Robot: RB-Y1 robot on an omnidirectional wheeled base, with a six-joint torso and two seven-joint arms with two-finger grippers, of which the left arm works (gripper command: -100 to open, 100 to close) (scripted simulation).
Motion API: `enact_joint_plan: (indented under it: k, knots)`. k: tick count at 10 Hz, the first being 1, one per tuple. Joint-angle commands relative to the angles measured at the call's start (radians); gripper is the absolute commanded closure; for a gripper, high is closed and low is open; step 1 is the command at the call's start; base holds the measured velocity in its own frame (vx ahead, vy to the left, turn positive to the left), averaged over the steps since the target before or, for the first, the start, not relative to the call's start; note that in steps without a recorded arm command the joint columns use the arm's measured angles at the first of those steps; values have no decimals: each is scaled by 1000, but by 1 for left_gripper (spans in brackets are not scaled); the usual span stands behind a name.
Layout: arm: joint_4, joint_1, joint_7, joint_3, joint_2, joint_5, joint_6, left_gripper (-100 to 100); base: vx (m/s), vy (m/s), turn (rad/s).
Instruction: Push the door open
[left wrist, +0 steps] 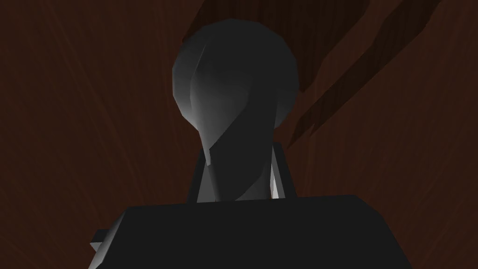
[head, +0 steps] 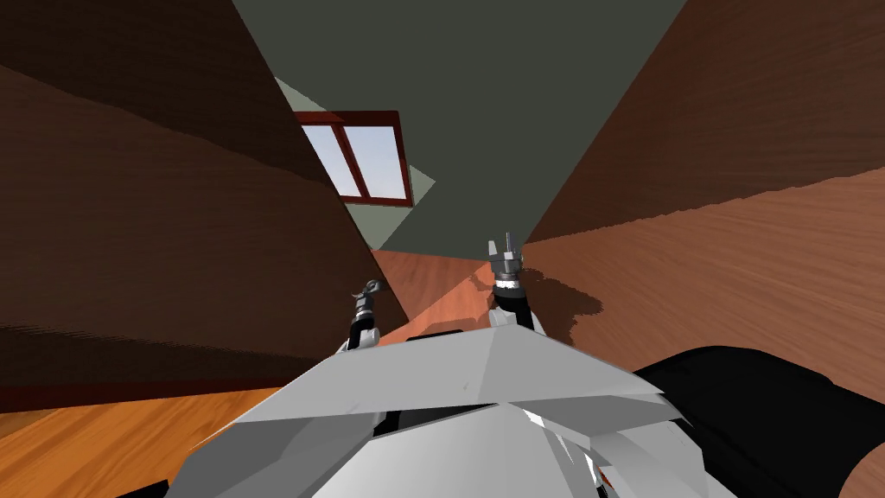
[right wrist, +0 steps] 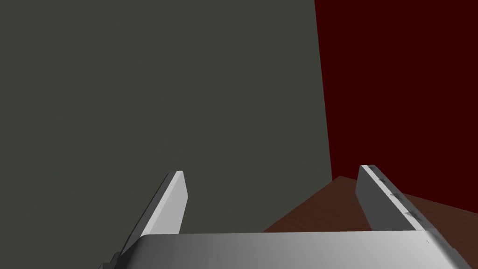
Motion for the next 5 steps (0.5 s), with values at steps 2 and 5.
enact_joint_plan:
  k: [2,5]
  knots:
    - [33,-12,-20,33,8,31,-30,100,99,0,-34]
    - [10,8,-56,79,3,76,-27,100,195,4,-63]
